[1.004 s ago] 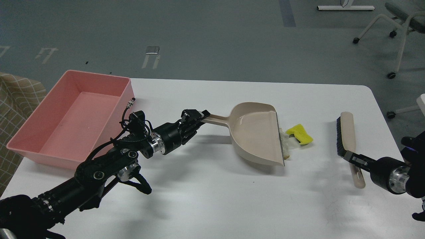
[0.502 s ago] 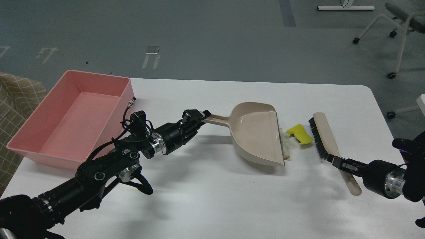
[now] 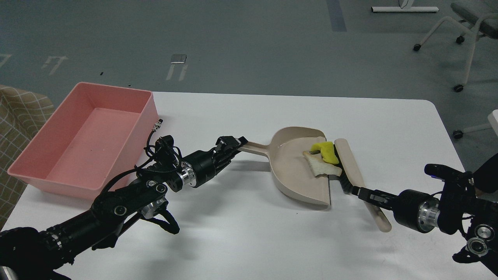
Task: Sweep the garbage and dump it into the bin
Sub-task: 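Sweep the yellow sponge and debris into the dustpan with the brush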
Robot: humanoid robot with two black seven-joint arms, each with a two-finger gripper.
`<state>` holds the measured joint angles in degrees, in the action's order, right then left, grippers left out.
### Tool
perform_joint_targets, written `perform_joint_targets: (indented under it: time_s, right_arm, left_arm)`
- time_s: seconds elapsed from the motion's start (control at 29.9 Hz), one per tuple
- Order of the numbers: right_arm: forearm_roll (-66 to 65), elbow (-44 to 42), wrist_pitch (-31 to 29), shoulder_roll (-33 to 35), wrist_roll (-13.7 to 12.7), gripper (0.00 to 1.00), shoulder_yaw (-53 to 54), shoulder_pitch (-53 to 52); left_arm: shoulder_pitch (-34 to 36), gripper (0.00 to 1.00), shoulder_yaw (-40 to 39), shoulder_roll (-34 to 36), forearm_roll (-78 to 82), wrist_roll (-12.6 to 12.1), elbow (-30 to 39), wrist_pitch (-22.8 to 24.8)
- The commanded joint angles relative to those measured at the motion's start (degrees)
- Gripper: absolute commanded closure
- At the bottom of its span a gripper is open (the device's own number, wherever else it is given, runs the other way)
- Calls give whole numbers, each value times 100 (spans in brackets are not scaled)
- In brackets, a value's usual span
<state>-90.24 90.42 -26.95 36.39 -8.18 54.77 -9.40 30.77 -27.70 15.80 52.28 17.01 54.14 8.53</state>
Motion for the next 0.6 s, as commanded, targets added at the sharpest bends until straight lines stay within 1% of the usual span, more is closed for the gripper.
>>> perform_joint_targets:
  time_s: [0.0, 0.07, 0.2, 0.33, 0.4, 0.54, 0.57]
  right_arm:
    - [-29, -77, -91, -350, -140, 100, -439, -552]
    - [-38, -103, -91, -465, -157, 100, -614, -719]
    - [-3, -7, -91, -817, -438, 100, -819, -931]
    - [15, 19, -91, -730, -430, 100, -740, -1116]
    - [15, -15, -91, -284, -395, 100, -363, -1099]
    - [15, 37, -74, 377, -351, 100, -212, -1081]
    - [15, 63, -47, 596, -281, 100, -160, -1072]
  left_arm:
    - [8, 100, 1, 19, -7, 4, 9, -1]
    - [8, 100, -8, 19, -7, 4, 9, -1]
    - [-1, 100, -25, 37, -34, 21, 9, -1]
    - [8, 100, -104, 37, -113, 13, 61, -9]
    - [17, 100, -113, 19, -174, -5, 114, -27]
    - [52, 100, -148, -16, -472, 21, 114, -45]
    - [78, 100, -201, -42, -621, 21, 114, -45]
